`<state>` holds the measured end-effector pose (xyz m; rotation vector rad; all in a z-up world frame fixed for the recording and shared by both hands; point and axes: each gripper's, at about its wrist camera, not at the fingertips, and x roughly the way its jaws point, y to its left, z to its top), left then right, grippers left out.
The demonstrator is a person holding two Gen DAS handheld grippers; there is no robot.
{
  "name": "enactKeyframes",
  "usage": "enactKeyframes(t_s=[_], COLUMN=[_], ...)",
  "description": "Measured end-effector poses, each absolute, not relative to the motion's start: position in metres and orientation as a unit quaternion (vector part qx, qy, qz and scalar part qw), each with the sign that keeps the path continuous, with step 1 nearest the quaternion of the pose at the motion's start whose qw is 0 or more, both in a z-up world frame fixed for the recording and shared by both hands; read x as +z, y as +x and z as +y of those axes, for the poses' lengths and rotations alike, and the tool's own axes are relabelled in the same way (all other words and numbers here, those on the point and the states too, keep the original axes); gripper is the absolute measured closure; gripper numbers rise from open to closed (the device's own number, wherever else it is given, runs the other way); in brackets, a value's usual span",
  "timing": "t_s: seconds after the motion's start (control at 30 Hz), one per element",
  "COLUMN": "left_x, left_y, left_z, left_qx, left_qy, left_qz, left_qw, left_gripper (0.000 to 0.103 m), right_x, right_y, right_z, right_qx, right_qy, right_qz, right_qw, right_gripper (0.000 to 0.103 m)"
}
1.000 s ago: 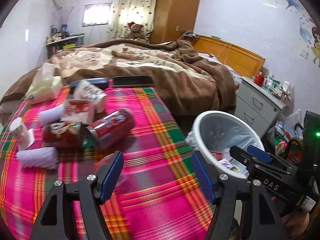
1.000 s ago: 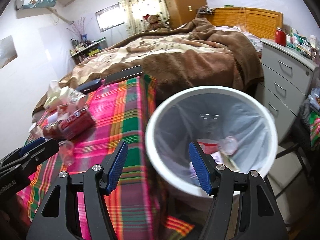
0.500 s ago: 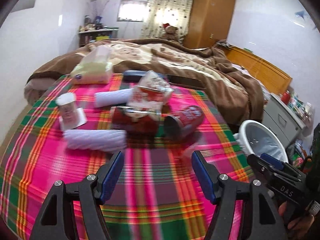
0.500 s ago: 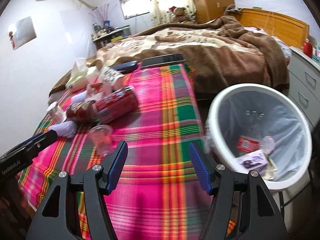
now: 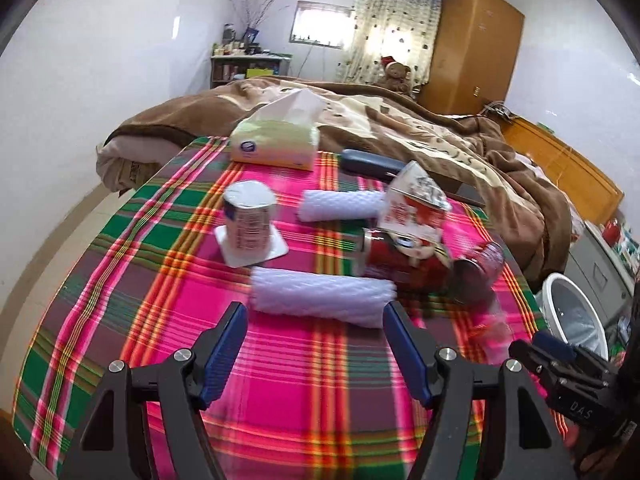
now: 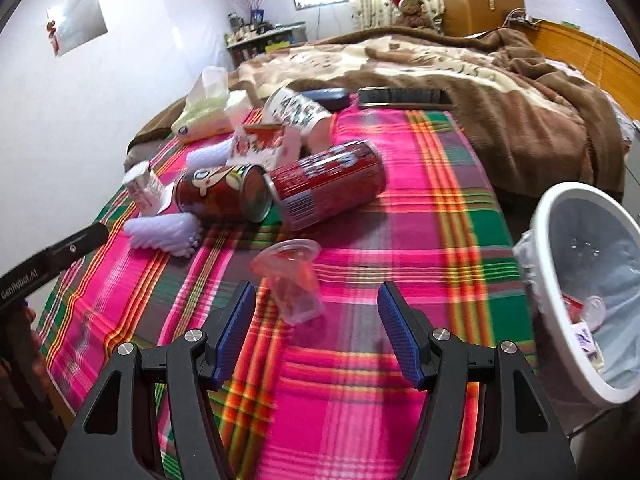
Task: Collect trash
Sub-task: 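Grasp the white paper cup with the left tool while the right tool approaches the clear cup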
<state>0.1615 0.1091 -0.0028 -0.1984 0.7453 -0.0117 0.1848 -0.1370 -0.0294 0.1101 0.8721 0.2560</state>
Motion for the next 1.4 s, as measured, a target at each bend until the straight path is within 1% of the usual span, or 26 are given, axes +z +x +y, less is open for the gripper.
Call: enactKeyframes(t_s=[0.2, 0.23, 0.3, 0.37, 0.43, 1.07, 1.4], left_x=[-0.009, -0.010, -0.010, -0.012, -0.014, -0.032, -0.042], left_y=[0.178, 0.181, 0.188, 0.197, 0.206, 0.279, 0.301], left_z=[0.139, 0.143, 0.151, 0.158, 0.164, 0.165, 0.163], left_qx=[0.011, 0.015, 0.025, 0.025, 0.024, 0.028, 0.031], left_qy=[-0.099, -0.101, -0.102, -0.109, -0.114, -0.078, -0.071], left_qz=[0.373, 0.373, 0.371, 0.371, 0.376, 0.399, 0.404], left_qw=[0.922, 0.922, 0.923, 0.922, 0.919, 0.913, 0.911], left_gripper=[0.033, 0.033, 0.033, 0.033, 0.032, 0.030, 0.030], right_x=[-0.034, -0.035, -0.037, -0.039, -0.041, -0.039, -0.041], right_y=[0.194, 0.196, 0.198, 0.200, 0.202, 0.210, 0.213], right_z=[-0.127, -0.125, -0.123, -0.120, -0.118, -0.120, -0.120], right_qx=[0.125, 0.124, 0.125, 0.125, 0.126, 0.123, 0.127], right_qy=[0.055, 0.056, 0.055, 0.051, 0.048, 0.061, 0.066], right_qz=[0.430, 0.432, 0.436, 0.441, 0.444, 0.444, 0.448], right_qw=[0.893, 0.891, 0.890, 0.887, 0.886, 0.885, 0.883], right_gripper=[0.039, 0.044, 0.050, 0.052, 0.058, 0.059, 0.059])
